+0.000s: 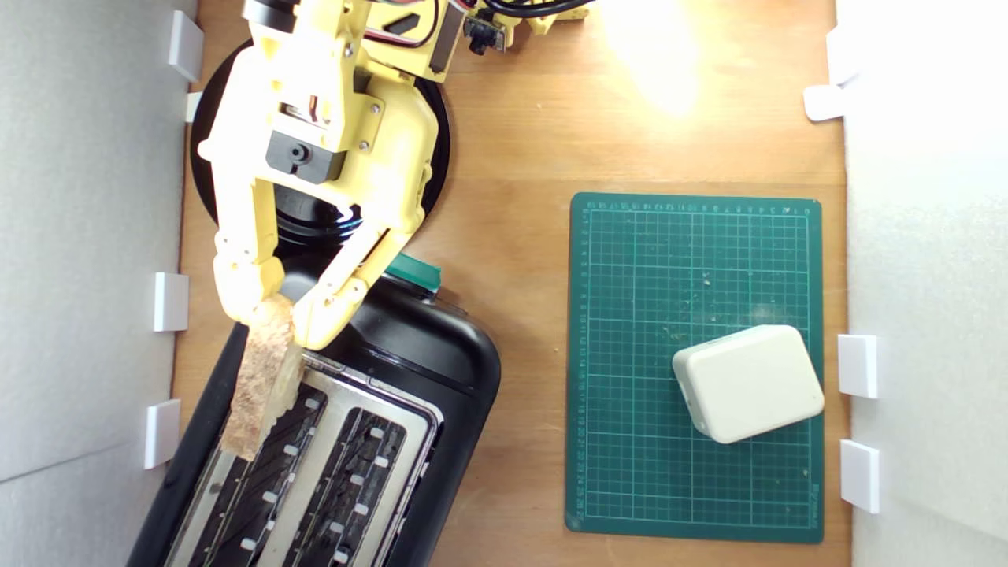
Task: Pick bread and place in toaster
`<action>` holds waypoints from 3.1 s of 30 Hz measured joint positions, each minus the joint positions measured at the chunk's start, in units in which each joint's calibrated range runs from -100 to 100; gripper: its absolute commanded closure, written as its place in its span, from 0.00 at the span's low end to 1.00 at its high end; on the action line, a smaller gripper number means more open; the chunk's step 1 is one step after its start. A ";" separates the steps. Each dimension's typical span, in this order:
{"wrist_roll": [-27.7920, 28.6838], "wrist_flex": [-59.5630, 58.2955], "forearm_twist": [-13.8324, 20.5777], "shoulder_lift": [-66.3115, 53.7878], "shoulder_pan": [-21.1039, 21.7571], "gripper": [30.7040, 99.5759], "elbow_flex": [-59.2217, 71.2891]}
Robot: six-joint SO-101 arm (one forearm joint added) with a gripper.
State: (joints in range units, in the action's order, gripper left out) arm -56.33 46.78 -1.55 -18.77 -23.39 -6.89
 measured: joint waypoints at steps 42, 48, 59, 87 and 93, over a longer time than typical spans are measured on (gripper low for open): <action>-1.14 -0.51 -1.60 11.51 0.46 0.73 -1.94; -1.14 -0.59 -2.13 12.10 0.46 0.72 -2.13; -1.14 -0.93 -2.49 16.55 0.37 0.72 -3.14; -1.14 -0.93 -2.75 19.66 -0.18 0.45 -4.90; -1.14 -0.93 -2.67 18.98 -0.18 0.45 -4.99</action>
State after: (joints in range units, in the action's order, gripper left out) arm -57.46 45.85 -4.22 0.21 -23.57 -11.88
